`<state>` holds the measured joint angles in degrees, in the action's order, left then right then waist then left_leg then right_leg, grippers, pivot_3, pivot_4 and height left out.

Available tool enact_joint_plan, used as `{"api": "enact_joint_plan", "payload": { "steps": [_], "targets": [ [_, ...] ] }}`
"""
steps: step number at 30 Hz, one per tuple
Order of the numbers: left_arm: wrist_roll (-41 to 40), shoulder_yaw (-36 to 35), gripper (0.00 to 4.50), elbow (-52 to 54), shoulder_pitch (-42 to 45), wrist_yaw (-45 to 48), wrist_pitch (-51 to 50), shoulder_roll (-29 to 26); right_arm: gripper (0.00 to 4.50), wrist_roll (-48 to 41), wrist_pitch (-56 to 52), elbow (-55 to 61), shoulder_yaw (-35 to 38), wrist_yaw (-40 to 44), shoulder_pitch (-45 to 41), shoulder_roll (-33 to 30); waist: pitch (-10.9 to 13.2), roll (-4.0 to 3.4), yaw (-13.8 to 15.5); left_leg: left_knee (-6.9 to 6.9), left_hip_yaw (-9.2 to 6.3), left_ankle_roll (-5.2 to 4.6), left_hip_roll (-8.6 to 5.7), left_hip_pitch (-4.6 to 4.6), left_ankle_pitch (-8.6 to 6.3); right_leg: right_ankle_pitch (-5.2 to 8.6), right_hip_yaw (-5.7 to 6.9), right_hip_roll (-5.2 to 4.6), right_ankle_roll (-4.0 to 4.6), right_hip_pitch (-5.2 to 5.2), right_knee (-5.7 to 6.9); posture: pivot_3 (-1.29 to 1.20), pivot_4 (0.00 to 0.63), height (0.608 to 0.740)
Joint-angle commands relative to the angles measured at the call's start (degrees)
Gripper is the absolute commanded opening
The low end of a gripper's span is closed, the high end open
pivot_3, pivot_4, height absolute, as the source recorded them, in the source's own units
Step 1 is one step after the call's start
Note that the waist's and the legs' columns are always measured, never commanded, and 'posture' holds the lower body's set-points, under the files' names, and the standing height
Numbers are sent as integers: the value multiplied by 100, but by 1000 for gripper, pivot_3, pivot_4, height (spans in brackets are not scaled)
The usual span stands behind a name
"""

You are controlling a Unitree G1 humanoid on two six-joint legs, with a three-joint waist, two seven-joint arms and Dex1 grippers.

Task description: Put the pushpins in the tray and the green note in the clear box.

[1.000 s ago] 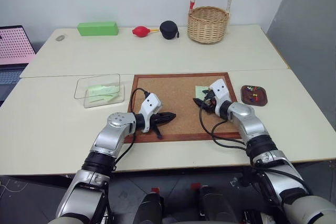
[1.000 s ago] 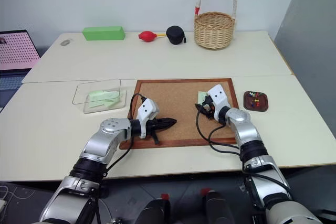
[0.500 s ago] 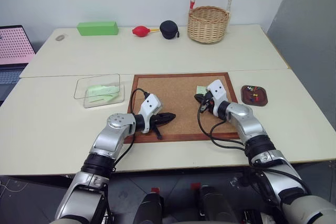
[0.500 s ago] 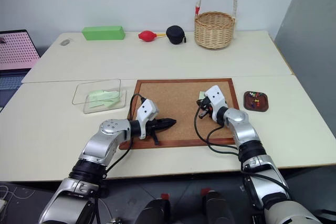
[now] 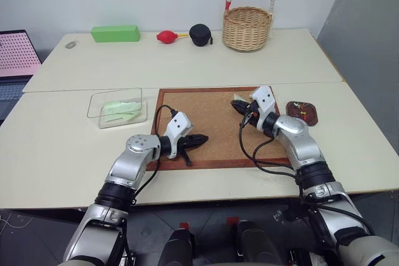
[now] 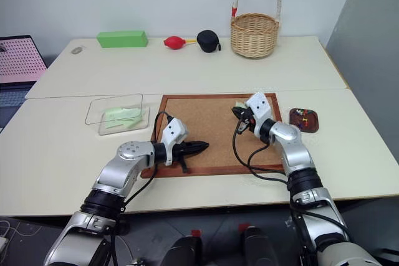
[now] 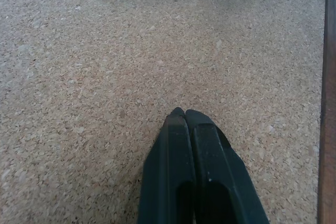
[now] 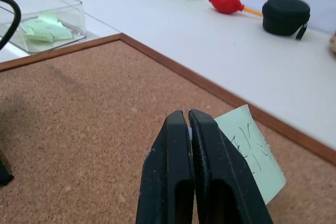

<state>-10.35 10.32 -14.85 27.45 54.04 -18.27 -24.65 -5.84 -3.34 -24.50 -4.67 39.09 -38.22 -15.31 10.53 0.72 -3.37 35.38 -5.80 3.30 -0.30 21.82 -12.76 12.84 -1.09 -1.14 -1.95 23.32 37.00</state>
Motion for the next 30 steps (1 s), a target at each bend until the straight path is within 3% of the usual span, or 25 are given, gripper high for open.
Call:
{"api": "enact_joint_plan", "payload": {
  "steps": [1, 8, 18, 30],
  "targets": [
    [59, -71, 0, -186, -120, -183, -137, 19, 28, -38, 32, 524, -24, 202, 42, -164, 0, 0, 1, 0, 0, 0, 0, 0, 0, 0, 0, 0, 0, 0, 0, 0, 150, 740],
    [-343, -448, 0, 250, 34, -331, -279, 181, 28, -27, -46, 896, -101, 349, 184, -345, 7, 5, 10, 1, -1, 0, -1, 4, 0, 0, 1, -1, -1, 1, 0, 0, 150, 740],
    [-517, -549, 2013, 452, 185, -325, -303, 260, 0, 116, 8, 1520, -379, 775, 436, -703, 13, 15, 30, -6, -4, 1, -3, 26, 0, 0, 4, -4, -1, 19, -8, 0, 150, 740],
    [-968, -703, 4169, 540, 404, -468, -959, 531, 0, 920, 1274, 1567, -943, 1009, 465, -1275, 18, 23, 34, -9, -3, 2, -3, 25, 1, 1, 5, -4, -1, 19, -10, 0, 150, 740]
  ]
}}
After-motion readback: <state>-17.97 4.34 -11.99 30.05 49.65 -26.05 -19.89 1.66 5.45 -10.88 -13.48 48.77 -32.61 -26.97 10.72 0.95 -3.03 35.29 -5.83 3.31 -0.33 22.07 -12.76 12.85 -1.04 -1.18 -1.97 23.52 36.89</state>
